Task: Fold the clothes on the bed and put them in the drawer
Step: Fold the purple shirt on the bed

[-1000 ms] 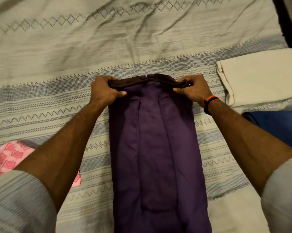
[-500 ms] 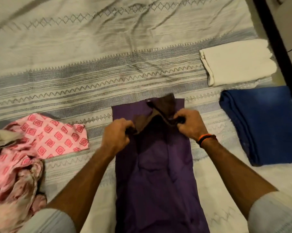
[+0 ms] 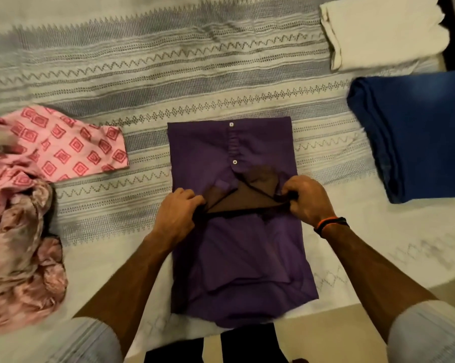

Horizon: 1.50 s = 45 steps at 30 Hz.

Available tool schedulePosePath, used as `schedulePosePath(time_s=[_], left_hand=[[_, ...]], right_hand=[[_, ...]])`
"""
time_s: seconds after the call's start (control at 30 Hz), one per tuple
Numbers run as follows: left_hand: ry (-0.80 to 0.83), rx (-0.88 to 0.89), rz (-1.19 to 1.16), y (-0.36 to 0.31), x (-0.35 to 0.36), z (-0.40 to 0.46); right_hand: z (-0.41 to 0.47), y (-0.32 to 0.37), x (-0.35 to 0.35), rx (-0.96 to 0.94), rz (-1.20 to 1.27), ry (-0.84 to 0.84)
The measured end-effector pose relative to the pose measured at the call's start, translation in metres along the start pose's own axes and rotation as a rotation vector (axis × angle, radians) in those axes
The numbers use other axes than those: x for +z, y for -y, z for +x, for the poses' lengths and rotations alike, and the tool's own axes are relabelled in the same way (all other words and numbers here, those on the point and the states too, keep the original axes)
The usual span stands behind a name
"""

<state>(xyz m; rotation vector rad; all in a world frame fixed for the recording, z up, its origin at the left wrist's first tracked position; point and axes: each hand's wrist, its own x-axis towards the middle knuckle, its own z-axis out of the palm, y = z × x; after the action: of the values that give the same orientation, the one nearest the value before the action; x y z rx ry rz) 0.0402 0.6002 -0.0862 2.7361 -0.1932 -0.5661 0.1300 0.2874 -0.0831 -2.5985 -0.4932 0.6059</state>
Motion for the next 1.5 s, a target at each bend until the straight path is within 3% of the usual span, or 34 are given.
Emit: schedulePosePath(time_s=[0.13, 0.3, 0.43, 0.5, 0.57, 0.63, 0.7, 0.8, 0.83, 0.97, 1.07, 1.17, 1.23, 1.3, 1.4, 1.5], left_hand=[[0.306, -0.213, -0.110, -0.002, -0.002, -0.008], [0.077, -0.461, -0.556, -0.020, 0.004, -0.001], [-0.066, -0.585, -0.792, -0.035, 0.012, 0.012], [-0.075, -0.467, -0.693, -0.041, 0.015, 0.012], [0.047, -0.236, -0.521, -0.047, 0.020, 0.008], [0.312, -0.032, -0.310, -0.056, 0.023, 0.003], [0.463, 0.025, -0.226, -0.062, 0.027, -0.002], [0.344, -0.113, -0.459, -0.062, 0.029, -0.013], [0.240, -0.168, -0.518, -0.060, 0.029, -0.015], [-0.181, -0.234, -0.335, -0.046, 0.026, -0.016], [-0.083, -0.343, -0.178, -0.029, 0.028, -0.018], [0.127, -0.388, -0.237, -0.012, 0.035, -0.032], [0.111, -0.401, -0.283, -0.007, 0.037, -0.042], [-0.046, -0.370, -0.292, -0.008, 0.038, -0.047], [-0.219, -0.353, -0.272, -0.011, 0.039, -0.047], [-0.021, -0.393, -0.262, -0.009, 0.046, -0.045]], right_hand=[[-0.004, 0.014, 0.000, 0.210, -0.041, 0.298], [0.005, 0.042, 0.019, 0.403, 0.250, 0.035], [0.017, 0.049, 0.037, 0.609, 0.494, -0.047], [0.018, 0.047, 0.043, 0.694, 0.632, -0.093], [0.015, 0.045, 0.047, 0.650, 0.640, -0.100], [0.003, 0.054, 0.044, 0.494, 0.542, -0.083], [-0.009, 0.059, 0.039, 0.255, 0.418, -0.025], [-0.025, 0.059, 0.041, 0.041, 0.266, 0.316], [-0.028, 0.057, 0.044, 0.041, 0.236, 0.331], [-0.029, 0.053, 0.050, 0.141, 0.154, 0.043], [-0.028, 0.047, 0.058, 0.262, 0.103, 0.102], [-0.033, 0.034, 0.061, 0.508, 0.280, -0.024], [-0.038, 0.029, 0.060, 0.644, 0.291, -0.083], [-0.046, 0.030, 0.059, 0.613, 0.198, -0.166], [-0.051, 0.034, 0.060, 0.413, 0.134, -0.235], [-0.046, 0.032, 0.061, 0.505, 0.161, -0.039]])
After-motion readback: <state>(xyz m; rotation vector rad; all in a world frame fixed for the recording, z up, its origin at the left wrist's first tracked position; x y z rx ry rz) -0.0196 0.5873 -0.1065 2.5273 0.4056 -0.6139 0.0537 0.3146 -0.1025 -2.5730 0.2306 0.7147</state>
